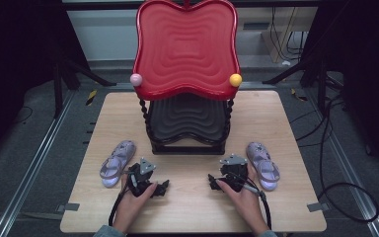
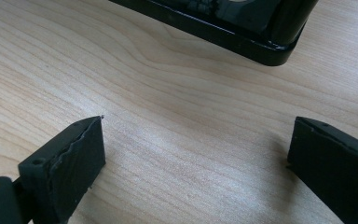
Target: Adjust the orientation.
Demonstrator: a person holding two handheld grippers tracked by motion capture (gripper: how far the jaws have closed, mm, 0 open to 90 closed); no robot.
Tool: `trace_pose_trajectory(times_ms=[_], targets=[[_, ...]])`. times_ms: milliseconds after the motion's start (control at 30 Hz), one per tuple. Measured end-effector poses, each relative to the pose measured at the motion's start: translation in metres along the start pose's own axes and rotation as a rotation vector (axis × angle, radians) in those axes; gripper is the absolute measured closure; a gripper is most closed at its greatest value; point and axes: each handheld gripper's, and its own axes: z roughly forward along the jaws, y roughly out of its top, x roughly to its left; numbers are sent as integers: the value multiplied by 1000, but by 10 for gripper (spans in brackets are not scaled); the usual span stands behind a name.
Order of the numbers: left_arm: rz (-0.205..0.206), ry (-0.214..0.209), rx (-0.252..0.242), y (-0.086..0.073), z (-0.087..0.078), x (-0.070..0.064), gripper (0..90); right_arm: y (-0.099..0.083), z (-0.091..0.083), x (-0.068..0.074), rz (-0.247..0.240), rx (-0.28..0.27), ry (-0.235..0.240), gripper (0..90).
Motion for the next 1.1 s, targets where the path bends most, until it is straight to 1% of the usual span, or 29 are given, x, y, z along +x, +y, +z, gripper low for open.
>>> trace_pose_trajectory(times_ms=[33,100,167,233,300,333,367,400,433,500,633,667,700,767,800,833,867,933,1033,1100], targets=[[9,-7,9,0,-1,0,1,0,0,0,0,0,0,42],[20,-17,18,2,-4,-1,45,0,0,0,0,0,0,42],[23,-18,17,3,-7,-2,46,0,0,0,0,1,0,42],[28,-9,7,12,-22,-1,48,0,0,0,0,0,0,42],[44,10,-3,22,-35,0,48,0,0,0,0,0,0,42],[44,10,-3,22,-35,0,47,0,0,0,0,0,0,42],[41,17,-4,32,-48,5,47,0,0,0,0,0,0,42],[41,17,-4,32,-48,5,47,0,0,0,0,0,0,42],[26,22,-2,43,-61,15,49,0,0,0,0,1,0,42],[19,48,14,50,-71,25,49,0,0,0,0,0,0,42],[-13,99,37,58,-90,51,52,0,0,0,-1,1,0,40],[-13,99,37,58,-90,51,52,0,0,0,-1,1,0,40],[-34,117,52,59,-98,64,53,0,0,0,-3,2,-1,40],[-55,138,68,59,-105,77,56,0,0,0,-3,2,0,39],[-55,138,68,59,-105,77,59,0,0,0,-3,2,0,39],[-65,166,90,56,-111,88,61,0,0,0,-3,2,0,39],[-65,166,90,56,-111,88,62,0,0,0,-3,2,0,39],[-90,179,114,50,-118,104,77,0,0,0,-3,2,0,39],[-106,194,124,46,-125,116,103,0,0,0,-1,3,1,39],[-113,195,133,42,-127,122,148,0,0,0,-2,3,2,39]])
